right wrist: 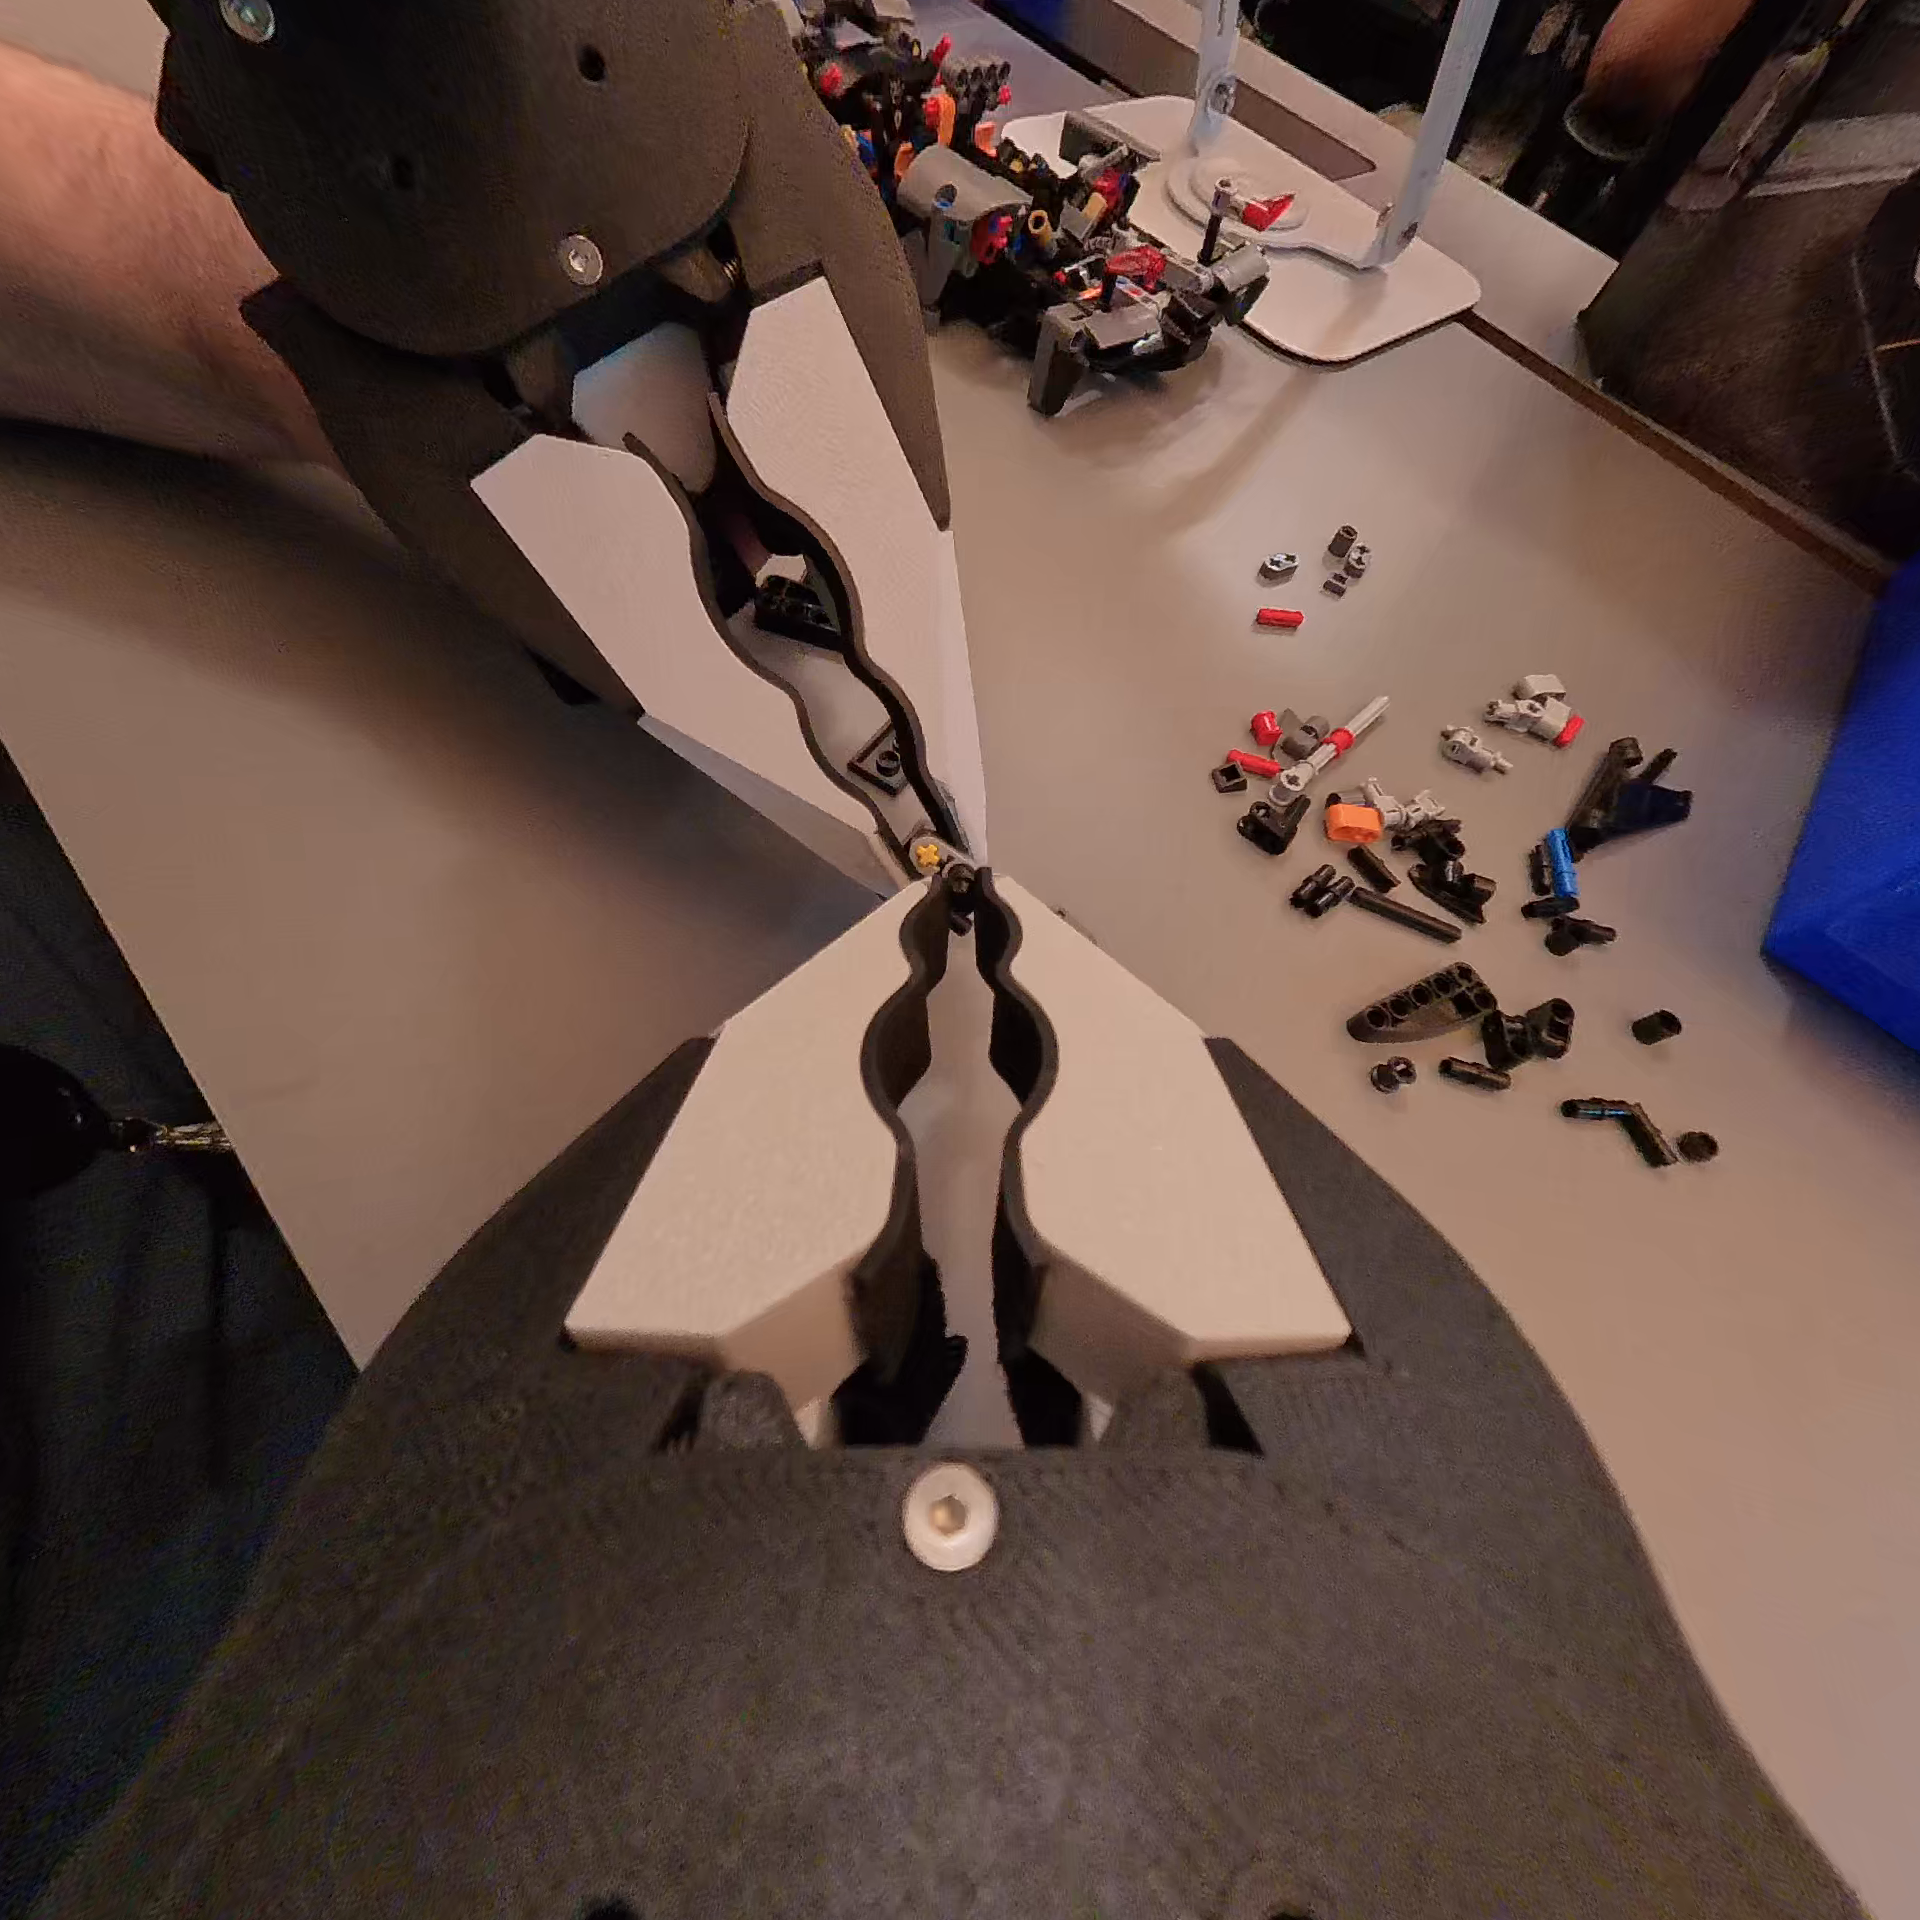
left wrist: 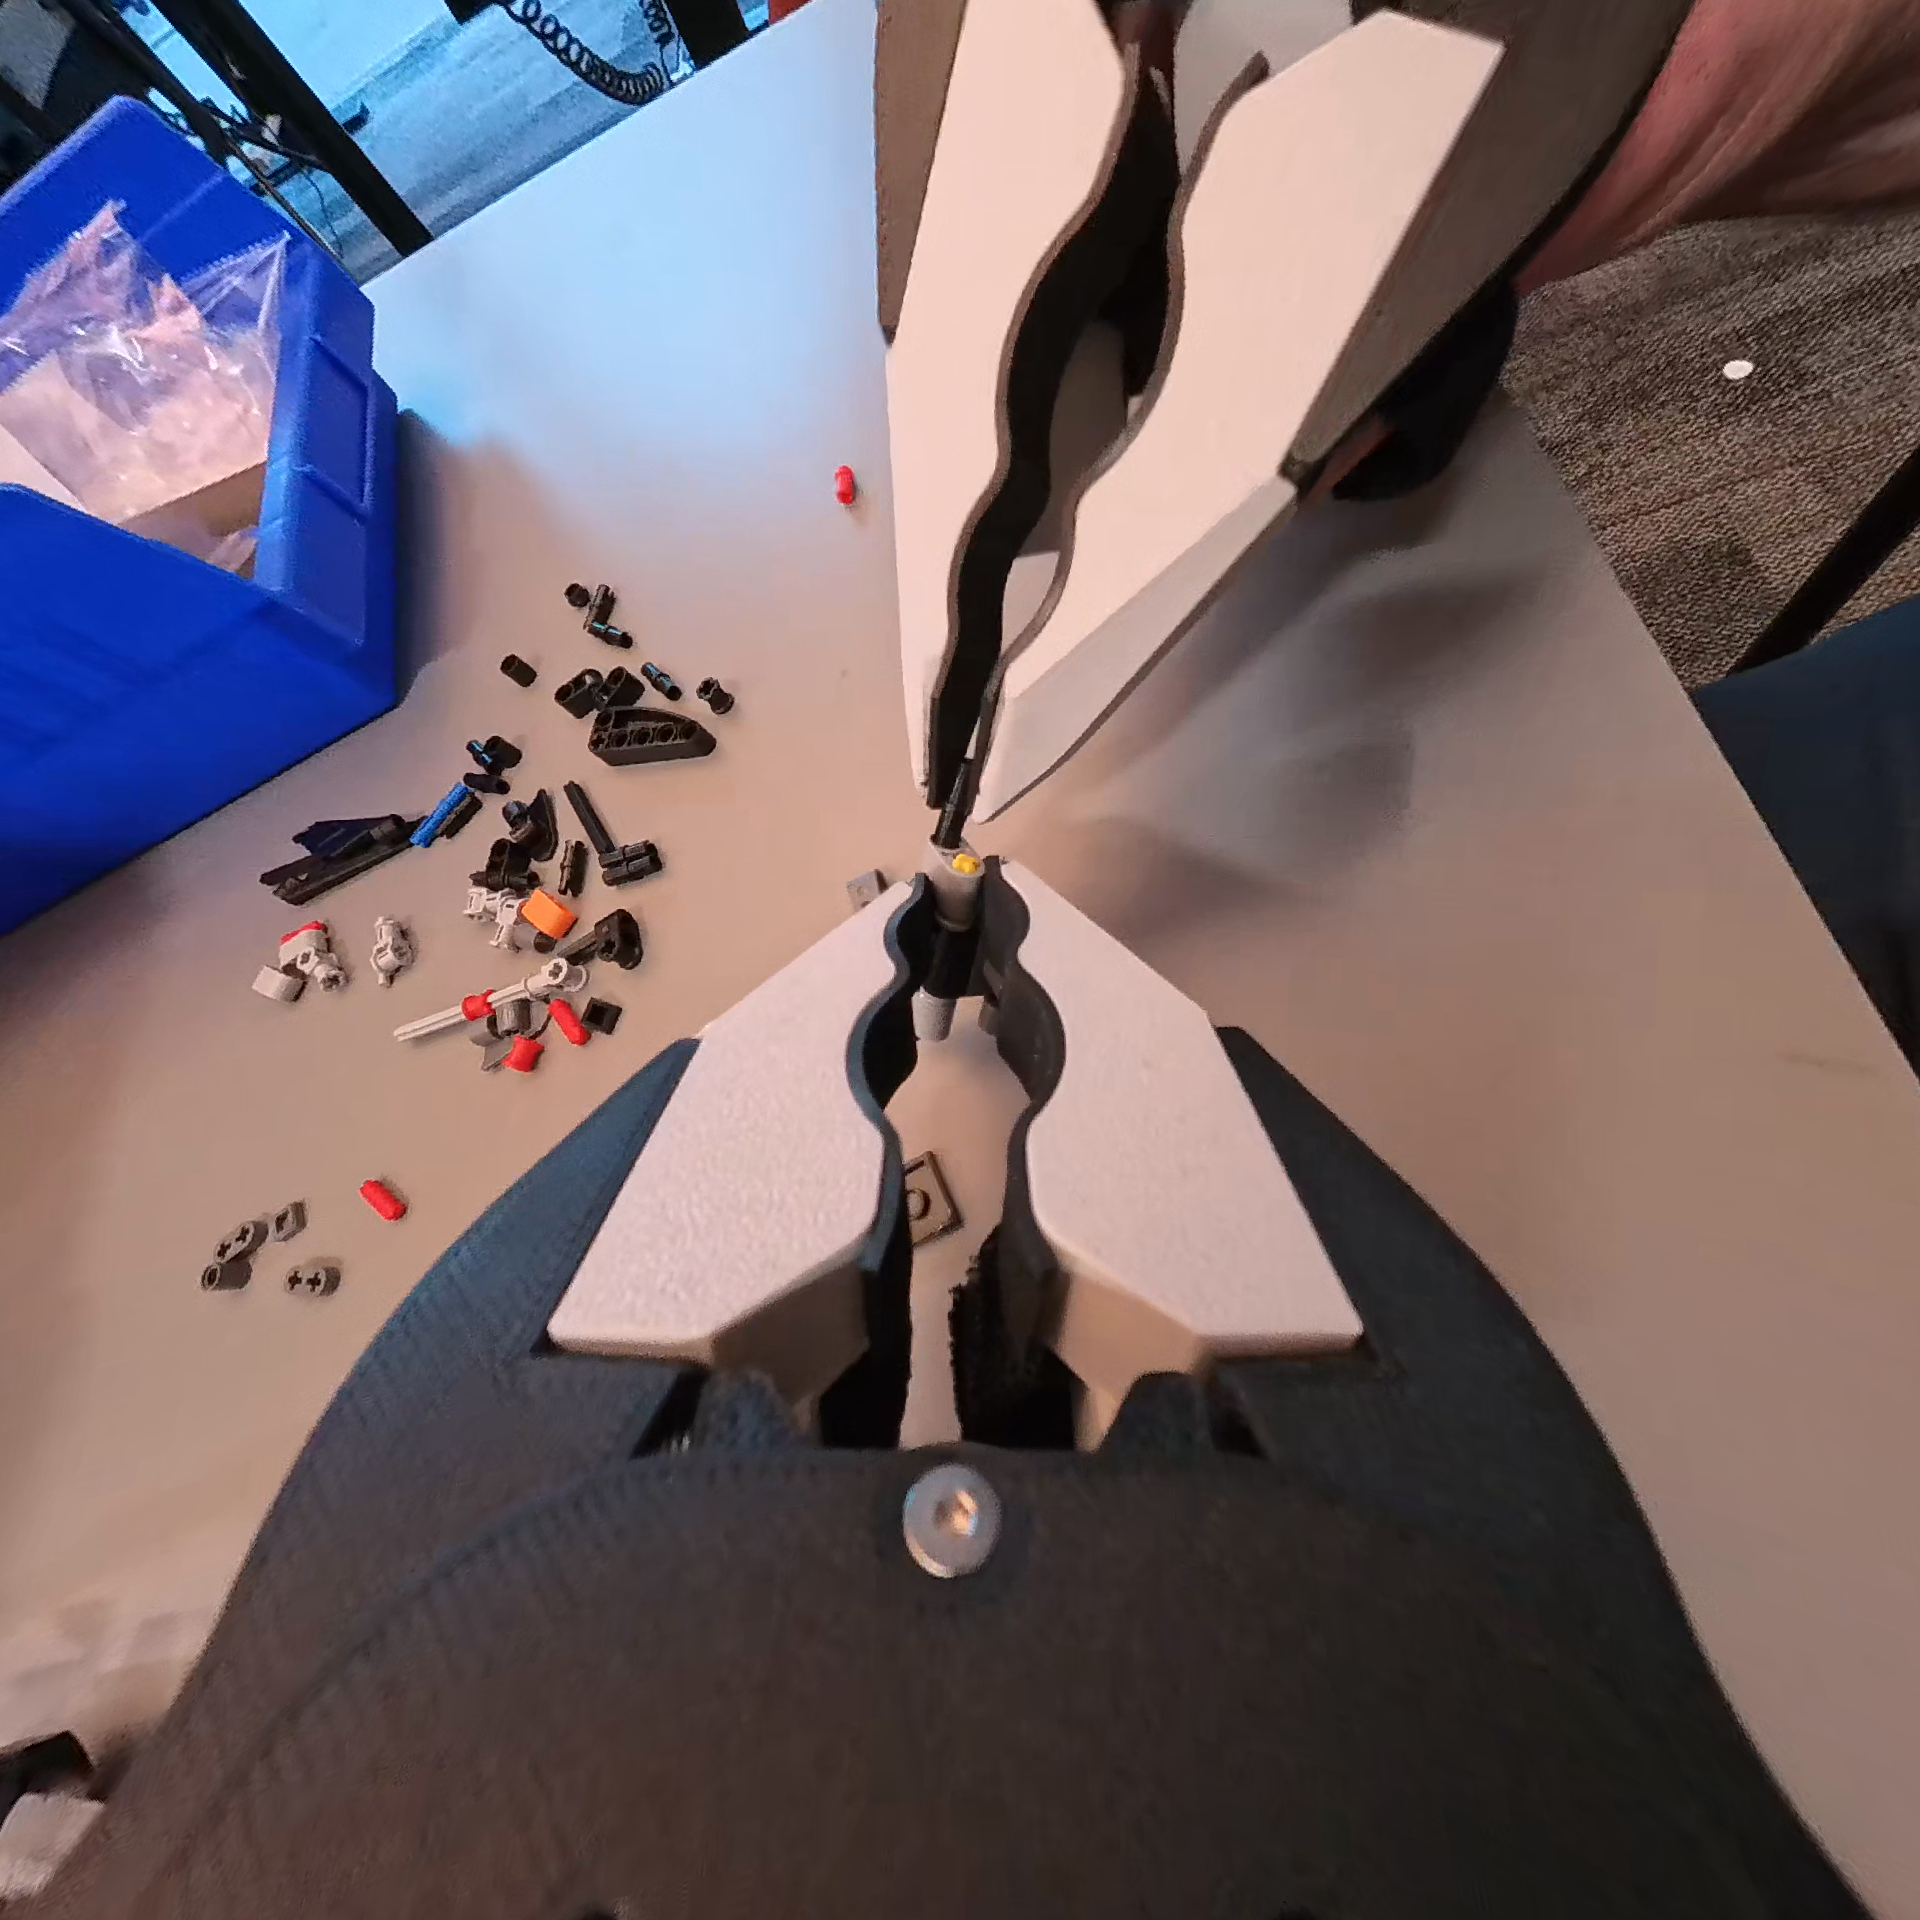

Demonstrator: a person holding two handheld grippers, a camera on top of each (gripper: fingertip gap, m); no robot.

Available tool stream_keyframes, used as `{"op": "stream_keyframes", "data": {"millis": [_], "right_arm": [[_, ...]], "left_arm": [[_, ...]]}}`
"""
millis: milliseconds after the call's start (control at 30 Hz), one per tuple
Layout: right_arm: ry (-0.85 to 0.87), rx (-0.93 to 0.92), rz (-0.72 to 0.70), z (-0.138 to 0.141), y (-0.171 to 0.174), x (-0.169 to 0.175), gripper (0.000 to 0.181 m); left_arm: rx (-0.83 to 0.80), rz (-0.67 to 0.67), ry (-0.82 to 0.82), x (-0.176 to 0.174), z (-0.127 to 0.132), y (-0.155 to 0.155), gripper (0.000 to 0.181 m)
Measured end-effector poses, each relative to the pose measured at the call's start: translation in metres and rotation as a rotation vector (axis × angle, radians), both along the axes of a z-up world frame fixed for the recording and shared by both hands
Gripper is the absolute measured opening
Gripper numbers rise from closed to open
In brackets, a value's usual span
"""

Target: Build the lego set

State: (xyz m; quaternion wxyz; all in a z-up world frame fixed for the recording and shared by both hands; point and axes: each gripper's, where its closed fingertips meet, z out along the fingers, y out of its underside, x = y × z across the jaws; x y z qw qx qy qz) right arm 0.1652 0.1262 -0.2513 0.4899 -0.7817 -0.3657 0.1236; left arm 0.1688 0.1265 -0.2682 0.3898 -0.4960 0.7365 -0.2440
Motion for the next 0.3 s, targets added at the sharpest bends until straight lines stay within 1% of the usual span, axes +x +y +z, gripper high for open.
{"op": "stream_keyframes", "data": {"millis": [33,167,233,300], "right_arm": [[-0.017,0.012,-0.008,0.0002,0.0001,0.0000,0.002],[-0.048,0.046,-0.024,0.0019,0.0007,0.0002,0.002],[-0.041,0.050,-0.032,0.0000,0.0011,0.0002,0.002],[-0.073,0.060,-0.040,-0.0031,0.0008,-0.0009,0.002]], "left_arm": [[-0.001,0.005,-0.004,0.0002,0.0005,0.0002,0.006],[0.004,0.012,-0.015,0.0008,0.0022,0.0006,0.006],[0.009,0.017,-0.009,0.0006,0.0002,0.0014,0.006],[0.004,0.018,-0.010,0.0004,-0.0018,0.0007,0.005]]}}
